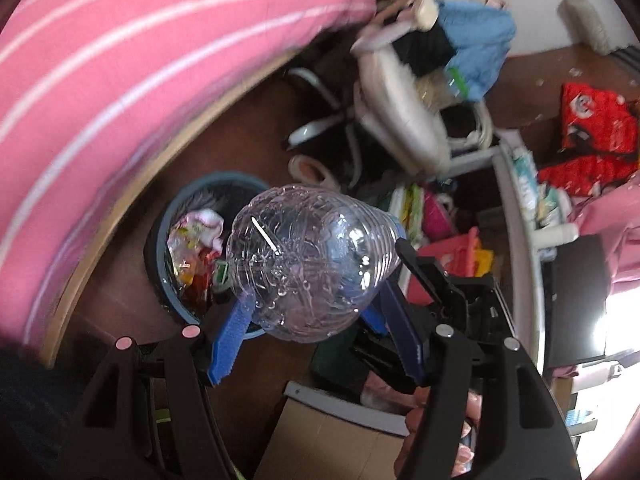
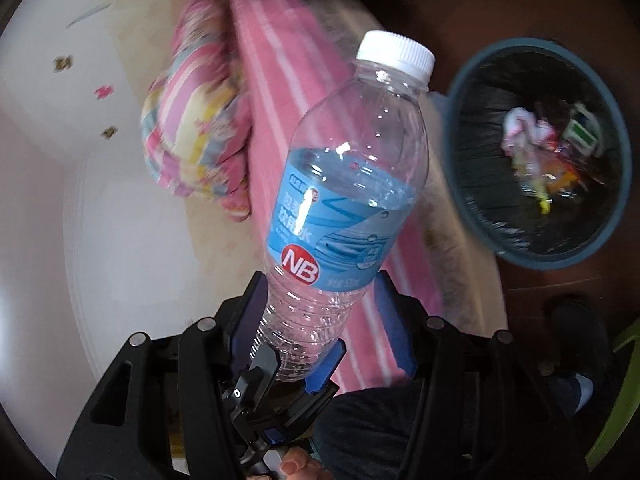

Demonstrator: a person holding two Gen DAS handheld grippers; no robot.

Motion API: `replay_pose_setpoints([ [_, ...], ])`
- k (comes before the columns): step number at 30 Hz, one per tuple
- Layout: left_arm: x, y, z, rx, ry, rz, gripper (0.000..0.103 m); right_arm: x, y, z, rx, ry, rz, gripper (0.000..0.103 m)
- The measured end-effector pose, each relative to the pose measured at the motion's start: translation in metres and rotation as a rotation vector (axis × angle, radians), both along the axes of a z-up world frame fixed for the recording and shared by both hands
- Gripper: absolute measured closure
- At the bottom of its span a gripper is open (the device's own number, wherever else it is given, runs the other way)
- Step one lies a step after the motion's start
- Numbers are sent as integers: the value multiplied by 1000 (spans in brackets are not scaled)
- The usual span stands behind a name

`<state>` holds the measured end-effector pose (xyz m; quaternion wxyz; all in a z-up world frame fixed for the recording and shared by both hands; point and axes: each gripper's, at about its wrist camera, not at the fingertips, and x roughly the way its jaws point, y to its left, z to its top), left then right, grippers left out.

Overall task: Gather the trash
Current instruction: 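Carry the water bottle over the bin and open the right tool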

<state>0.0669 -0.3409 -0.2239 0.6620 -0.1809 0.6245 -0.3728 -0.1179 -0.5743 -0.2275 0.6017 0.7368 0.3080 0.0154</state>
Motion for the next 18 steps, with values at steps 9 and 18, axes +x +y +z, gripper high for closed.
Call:
replay_pose_setpoints([
  [9, 10, -13, -41, 103, 38, -5, 23, -20, -19, -39, -17, 136, -25, 18],
  [18, 11, 5, -23, 81, -5, 32, 22, -13, -5, -18, -90, 87, 25, 18],
])
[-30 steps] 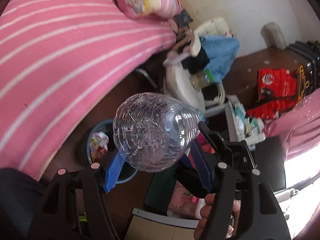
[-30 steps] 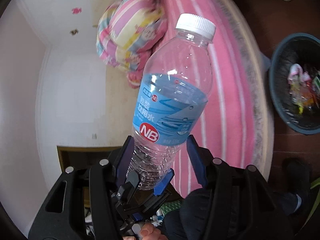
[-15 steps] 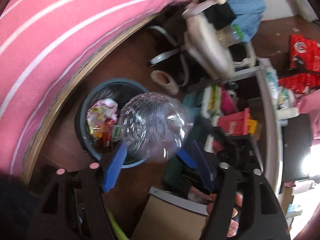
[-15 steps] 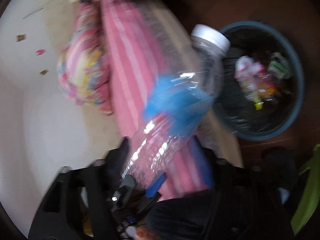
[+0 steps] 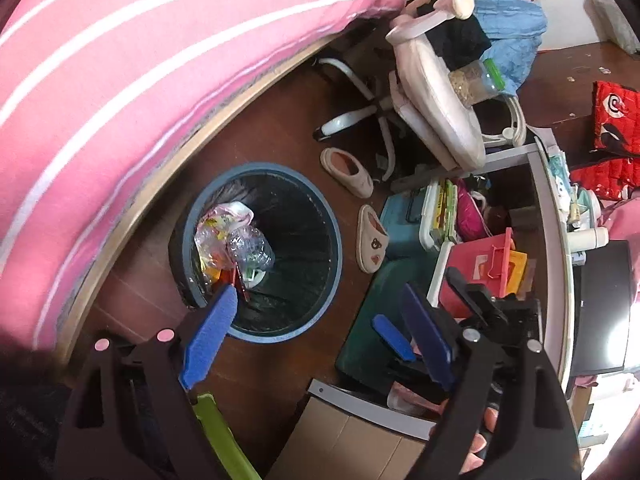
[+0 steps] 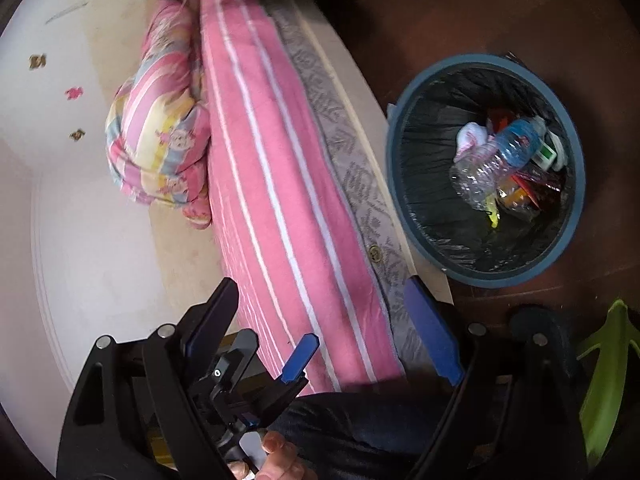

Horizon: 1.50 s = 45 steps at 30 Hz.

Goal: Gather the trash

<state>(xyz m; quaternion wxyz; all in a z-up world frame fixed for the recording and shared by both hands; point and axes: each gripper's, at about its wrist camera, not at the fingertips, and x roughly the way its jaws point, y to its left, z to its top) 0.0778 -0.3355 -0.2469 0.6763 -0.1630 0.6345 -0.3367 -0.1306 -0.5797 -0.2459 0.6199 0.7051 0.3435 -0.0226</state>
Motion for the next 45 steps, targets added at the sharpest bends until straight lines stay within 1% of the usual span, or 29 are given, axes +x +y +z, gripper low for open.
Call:
replay_pose_setpoints([
  [4, -3, 16, 19, -12, -42, 22, 22, 3, 14, 21, -21, -30, 16, 18],
  [10, -7, 56, 59, -26, -142, 89, 19, 14, 44, 63, -95, -89, 79, 18],
  [16, -17, 111, 113, -29, -292, 171, 16, 33, 89, 115, -210, -170, 186, 16],
  [19, -25, 140, 138, -16, -367, 216, 14, 43, 116, 139, -268, -216, 247, 15],
  [21, -29, 158, 151, -6, -406, 240, 14, 50, 137, 156, -308, -246, 292, 14],
  [25, -40, 196, 175, 17, -485, 301, 13, 60, 170, 179, -374, -289, 357, 13],
  [30, -50, 243, 196, 35, -555, 388, 11, 68, 215, 208, -503, -334, 424, 11],
  [33, -56, 272, 206, 38, -578, 441, 11, 72, 242, 223, -590, -367, 466, 9],
  [35, -59, 291, 211, 58, -594, 480, 11, 74, 265, 233, -652, -402, 499, 9],
  [37, -64, 311, 213, 70, -605, 514, 11, 76, 280, 237, -689, -425, 524, 9],
  [42, -76, 363, 218, 104, -630, 607, 11, 82, 338, 249, -814, -492, 607, 8],
  [44, -81, 380, 219, 122, -631, 648, 8, 84, 357, 252, -871, -508, 631, 8],
  [45, -82, 388, 219, 135, -633, 669, 7, 83, 369, 254, -916, -521, 648, 8],
])
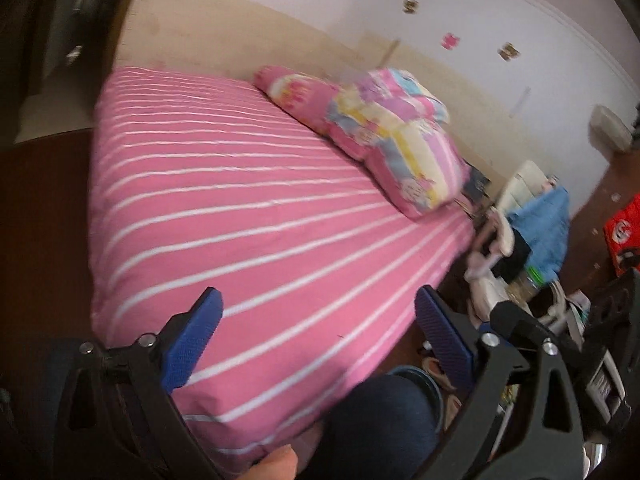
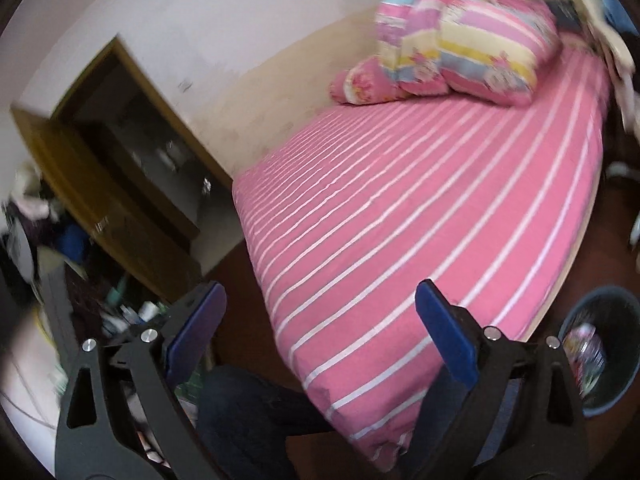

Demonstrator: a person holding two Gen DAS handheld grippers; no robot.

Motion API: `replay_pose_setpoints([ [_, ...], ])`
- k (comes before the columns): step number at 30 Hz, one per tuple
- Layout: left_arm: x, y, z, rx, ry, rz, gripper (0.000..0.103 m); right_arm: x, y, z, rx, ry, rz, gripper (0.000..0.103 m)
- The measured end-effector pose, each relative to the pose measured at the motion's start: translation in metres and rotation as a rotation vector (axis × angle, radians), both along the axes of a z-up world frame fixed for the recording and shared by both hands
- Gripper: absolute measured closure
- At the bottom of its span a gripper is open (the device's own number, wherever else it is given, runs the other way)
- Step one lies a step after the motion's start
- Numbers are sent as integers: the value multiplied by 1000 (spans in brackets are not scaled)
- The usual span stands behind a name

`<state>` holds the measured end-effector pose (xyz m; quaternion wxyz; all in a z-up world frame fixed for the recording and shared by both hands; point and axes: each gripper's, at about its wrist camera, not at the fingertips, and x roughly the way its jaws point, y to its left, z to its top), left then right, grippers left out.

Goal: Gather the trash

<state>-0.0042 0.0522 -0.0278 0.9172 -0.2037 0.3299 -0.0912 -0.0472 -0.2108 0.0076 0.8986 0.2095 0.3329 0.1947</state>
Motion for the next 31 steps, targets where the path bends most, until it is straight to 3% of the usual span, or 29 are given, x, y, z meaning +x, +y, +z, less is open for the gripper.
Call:
replay_pose_setpoints([
  [4, -10, 28, 4, 53, -11, 90, 6, -3, 41, 7, -142, -69, 42, 8],
  [9, -18, 45, 10, 115, -12, 179, 6, -6, 64, 8, -198, -97, 55, 8],
  [23, -24, 26, 14, 150, -56, 139, 5, -20, 79, 9, -300, -145, 53, 8],
  [31, -10, 11, -6, 159, 18, 103, 5, -20, 69, -3, -356, -157, 33, 5],
])
